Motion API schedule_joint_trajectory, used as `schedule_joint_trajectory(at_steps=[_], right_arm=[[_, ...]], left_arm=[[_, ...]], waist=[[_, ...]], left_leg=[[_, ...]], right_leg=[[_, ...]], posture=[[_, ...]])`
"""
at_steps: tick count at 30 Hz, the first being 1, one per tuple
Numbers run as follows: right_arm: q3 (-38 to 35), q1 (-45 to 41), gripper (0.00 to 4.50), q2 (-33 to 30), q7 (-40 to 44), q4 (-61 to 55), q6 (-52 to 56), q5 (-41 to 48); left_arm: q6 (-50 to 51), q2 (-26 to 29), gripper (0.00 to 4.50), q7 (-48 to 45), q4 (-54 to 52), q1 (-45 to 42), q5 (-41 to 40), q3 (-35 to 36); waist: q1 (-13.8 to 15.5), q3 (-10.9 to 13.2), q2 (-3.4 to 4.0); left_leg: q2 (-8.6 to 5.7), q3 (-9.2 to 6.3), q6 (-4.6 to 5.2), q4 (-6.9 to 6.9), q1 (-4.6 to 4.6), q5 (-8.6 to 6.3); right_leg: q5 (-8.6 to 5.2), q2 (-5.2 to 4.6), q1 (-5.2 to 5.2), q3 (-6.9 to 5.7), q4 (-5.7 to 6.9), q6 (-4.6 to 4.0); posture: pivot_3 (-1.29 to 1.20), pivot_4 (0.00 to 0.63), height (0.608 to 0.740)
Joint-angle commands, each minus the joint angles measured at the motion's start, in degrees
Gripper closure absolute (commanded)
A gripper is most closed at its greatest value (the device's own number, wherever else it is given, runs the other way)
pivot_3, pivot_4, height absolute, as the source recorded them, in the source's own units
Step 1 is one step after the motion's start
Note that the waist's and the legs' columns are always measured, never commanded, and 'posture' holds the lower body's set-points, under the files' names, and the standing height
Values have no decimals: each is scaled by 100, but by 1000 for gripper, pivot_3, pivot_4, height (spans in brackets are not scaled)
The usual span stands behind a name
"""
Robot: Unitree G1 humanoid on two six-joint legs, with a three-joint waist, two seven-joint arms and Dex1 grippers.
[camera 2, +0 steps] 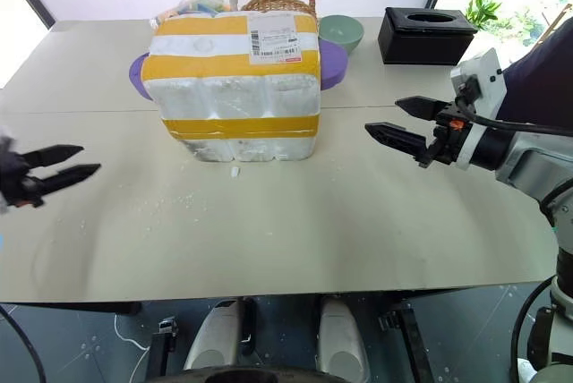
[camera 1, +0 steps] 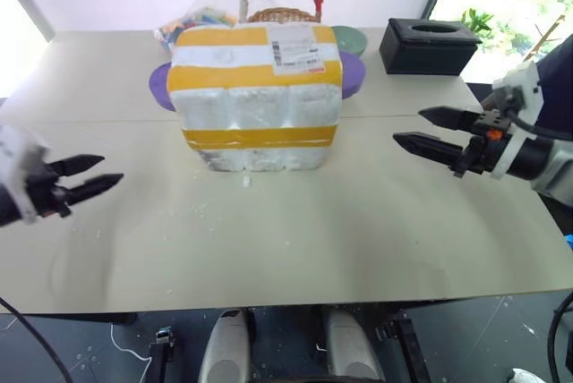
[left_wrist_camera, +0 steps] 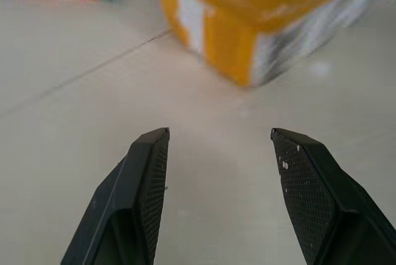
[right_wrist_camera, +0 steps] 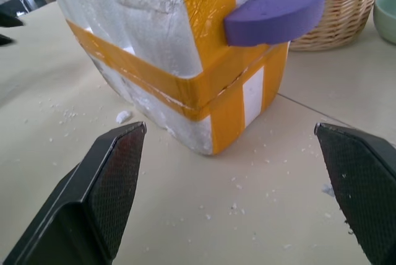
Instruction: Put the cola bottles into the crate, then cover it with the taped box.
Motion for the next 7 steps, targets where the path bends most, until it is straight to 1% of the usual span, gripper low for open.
schedule_joint_trajectory(at_steps=[1,4,7], right_arm=[[-70,-339,0,-158,261,169,-195,-44],[28,-557,0,-193,479,375,-249,-102],[167,-689,0,-213,648,526,-328,-211]], left_arm=[[918,529,1783,-817,250,-421,-425,537],[910,790,1783,-965,633,-869,5,286],[862,892,1783,-1159,739,-1159,305,105]], waist=[[-1,-1,7],[-15,-2,24],[-18,-2,25]], left_leg=[[-1,1,0,0,0,0],[-2,3,0,-8,6,0],[0,5,0,-19,12,0]], right_leg=[[0,-1,1,0,-2,-1],[-1,1,2,1,-4,-2],[0,6,1,1,-4,-1]], posture=[[0,150,740],[0,150,740],[0,150,740]])
